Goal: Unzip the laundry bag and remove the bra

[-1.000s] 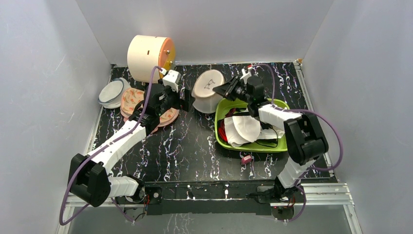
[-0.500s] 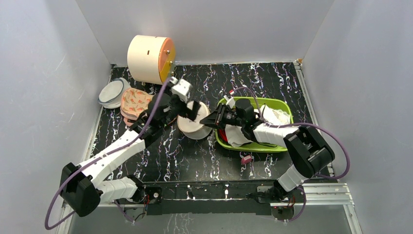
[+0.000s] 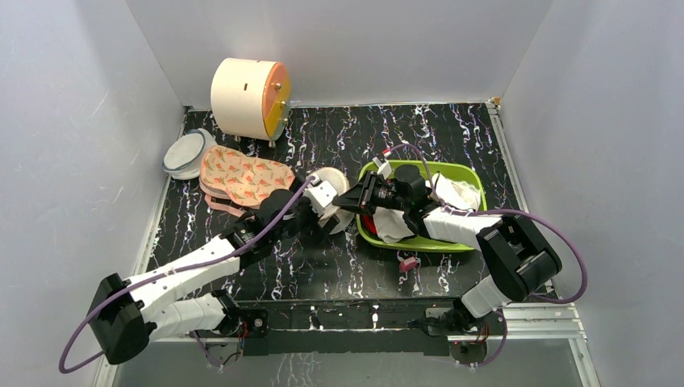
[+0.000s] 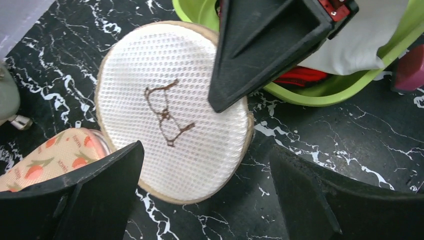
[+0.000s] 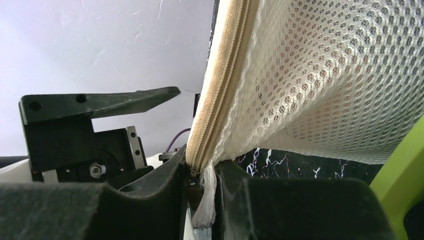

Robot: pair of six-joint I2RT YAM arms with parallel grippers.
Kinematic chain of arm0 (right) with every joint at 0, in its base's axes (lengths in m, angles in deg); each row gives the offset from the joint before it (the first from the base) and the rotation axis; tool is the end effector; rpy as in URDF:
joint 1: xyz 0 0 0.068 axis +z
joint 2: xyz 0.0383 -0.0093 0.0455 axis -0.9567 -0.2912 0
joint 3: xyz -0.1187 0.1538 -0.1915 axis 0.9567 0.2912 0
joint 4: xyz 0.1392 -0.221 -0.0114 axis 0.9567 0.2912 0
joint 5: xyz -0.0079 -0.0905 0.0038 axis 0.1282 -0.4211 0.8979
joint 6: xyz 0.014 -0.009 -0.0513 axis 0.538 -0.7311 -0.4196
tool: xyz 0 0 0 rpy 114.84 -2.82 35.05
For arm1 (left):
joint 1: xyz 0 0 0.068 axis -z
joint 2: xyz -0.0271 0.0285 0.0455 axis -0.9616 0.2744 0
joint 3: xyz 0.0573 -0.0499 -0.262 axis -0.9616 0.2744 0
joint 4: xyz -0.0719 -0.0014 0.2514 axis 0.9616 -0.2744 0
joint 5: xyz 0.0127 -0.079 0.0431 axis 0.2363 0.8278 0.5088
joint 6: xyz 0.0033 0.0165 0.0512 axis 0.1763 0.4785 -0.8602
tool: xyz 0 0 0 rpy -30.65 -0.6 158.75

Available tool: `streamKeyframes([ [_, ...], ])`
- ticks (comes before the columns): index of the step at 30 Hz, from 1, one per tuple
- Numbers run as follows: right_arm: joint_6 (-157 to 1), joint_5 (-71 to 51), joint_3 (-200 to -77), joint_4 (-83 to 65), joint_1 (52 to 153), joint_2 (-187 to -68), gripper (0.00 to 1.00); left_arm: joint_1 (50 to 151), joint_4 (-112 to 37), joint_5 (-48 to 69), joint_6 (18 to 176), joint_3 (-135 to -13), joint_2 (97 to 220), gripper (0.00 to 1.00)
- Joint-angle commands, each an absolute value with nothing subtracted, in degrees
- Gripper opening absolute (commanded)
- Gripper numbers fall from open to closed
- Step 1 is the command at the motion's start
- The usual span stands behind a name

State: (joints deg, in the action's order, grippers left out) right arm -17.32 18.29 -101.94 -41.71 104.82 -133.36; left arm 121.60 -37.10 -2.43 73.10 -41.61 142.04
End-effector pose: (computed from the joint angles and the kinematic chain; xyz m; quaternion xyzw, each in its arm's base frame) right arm 0.2557 0.1828 0.2080 0.0554 0.7794 0.5960 0.1853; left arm 0.1641 -0.1751 0.2832 0.3779 0.7089 -0.1505 0.5762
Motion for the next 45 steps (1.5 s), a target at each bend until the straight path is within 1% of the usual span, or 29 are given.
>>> streamKeyframes([
  [1,-17.8,19.5,-101.9,-46.3,104.7,-132.4,0.18,122.8,-35.5,-4.5,72.5,-42.6,144.8,0.95],
  [2,-17.7,19.5,-101.7,-46.8,104.7,-132.4,0.18,122.8,-35.6,-4.7,73.1,-43.2,145.7,0.95],
  [3,-17.5,19.5,-101.6,-47.0,104.6,-132.5,0.19,122.8,-36.0,-5.0,73.8,-44.0,146.5,0.91],
  [6,-17.8,20.1,-101.6,-47.7,104.6,-132.6,0.21,122.8,-35.7,-8.7,74.4,-44.9,148.3,0.79],
  [9,-19.2,20.5,-101.8,-46.9,104.7,-132.3,0.27,122.8,-34.6,-12.9,74.3,-44.2,148.4,0.77],
  [14,-23.3,19.1,-102.3,-41.7,104.6,-129.7,0.49,122.8,-32.0,-13.7,73.9,-41.9,146.8,0.76],
  [18,-28.6,14.8,-103.2,-33.4,104.3,-125.4,0.66,122.9,-31.4,-15.3,73.8,-41.5,147.5,0.74],
  [21,-35.0,9.8,-105.6,-22.3,103.9,-121.5,0.73,122.8,-31.6,-15.4,73.7,-42.2,148.2,0.73],
  [25,-43.1,-2.3,-107.7,-8.5,103.7,-113.9,0.75,122.8,-31.8,-14.4,73.8,-42.9,148.3,0.73],
  [26,-44.4,-5.5,-107.3,-7.3,103.7,-111.3,0.76,122.8,-32.1,-14.0,73.8,-43.2,148.1,0.73],
  [28,-47.5,-10.8,-105.7,-6.1,103.7,-105.6,0.83,122.8,-32.4,-13.7,73.9,-43.8,148.0,0.73],
  [32,-53.3,-17.6,-106.6,0.5,103.7,-98.3,0.86,122.8,-32.4,-12.7,74.3,-44.0,147.2,0.75],
  [34,-55.6,-20.3,-107.2,2.4,103.7,-96.2,0.86,122.8,-33.4,-11.1,74.6,-45.1,147.4,0.80],
  [37,-57.6,-22.9,-108.0,2.9,103.7,-94.5,0.86,122.8,-35.0,-6.6,76.1,-46.5,147.6,0.95],
  [38,-57.8,-23.4,-108.5,2.8,103.7,-94.3,0.86,122.8,-35.1,-5.1,76.8,-47.0,147.9,0.98],
  [42,-58.6,-24.8,-111.0,2.7,103.7,-94.6,0.86,123.0,-37.8,0.2,79.5,-54.3,154.3,0.98],
  [45,-58.8,-25.2,-112.3,3.6,103.7,-94.6,0.86,123.1,-41.5,0.7,78.7,-61.1,161.5,0.97],
])
